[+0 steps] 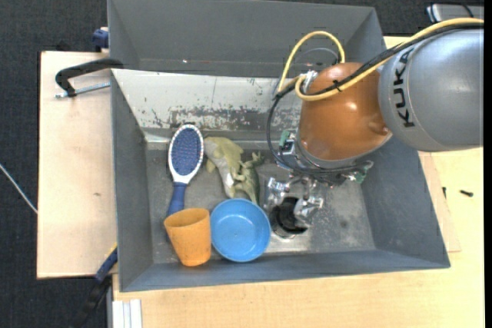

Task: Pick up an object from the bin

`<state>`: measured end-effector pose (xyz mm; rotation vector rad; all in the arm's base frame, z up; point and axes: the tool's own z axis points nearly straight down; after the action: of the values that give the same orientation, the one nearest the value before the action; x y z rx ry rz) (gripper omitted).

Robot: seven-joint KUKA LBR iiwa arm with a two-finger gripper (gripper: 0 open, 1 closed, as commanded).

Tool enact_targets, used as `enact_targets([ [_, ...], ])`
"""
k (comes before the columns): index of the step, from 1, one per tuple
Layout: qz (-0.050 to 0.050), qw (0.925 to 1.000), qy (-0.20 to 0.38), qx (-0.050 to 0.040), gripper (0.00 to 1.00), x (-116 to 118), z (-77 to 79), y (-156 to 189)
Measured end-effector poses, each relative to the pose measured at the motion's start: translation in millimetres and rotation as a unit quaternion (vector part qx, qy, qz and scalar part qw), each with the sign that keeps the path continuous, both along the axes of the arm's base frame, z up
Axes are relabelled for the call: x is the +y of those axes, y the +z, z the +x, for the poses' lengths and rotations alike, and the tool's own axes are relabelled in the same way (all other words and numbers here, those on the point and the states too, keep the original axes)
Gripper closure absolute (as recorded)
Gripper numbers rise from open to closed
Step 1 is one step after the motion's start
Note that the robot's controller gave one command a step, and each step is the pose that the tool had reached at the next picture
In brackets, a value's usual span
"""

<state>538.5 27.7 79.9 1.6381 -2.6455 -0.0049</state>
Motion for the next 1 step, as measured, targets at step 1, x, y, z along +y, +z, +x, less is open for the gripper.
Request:
enact_targets([
  [1, 0.0, 1.0, 0.0, -0.0001, 1.0, 0.0, 0.1, 0.0],
])
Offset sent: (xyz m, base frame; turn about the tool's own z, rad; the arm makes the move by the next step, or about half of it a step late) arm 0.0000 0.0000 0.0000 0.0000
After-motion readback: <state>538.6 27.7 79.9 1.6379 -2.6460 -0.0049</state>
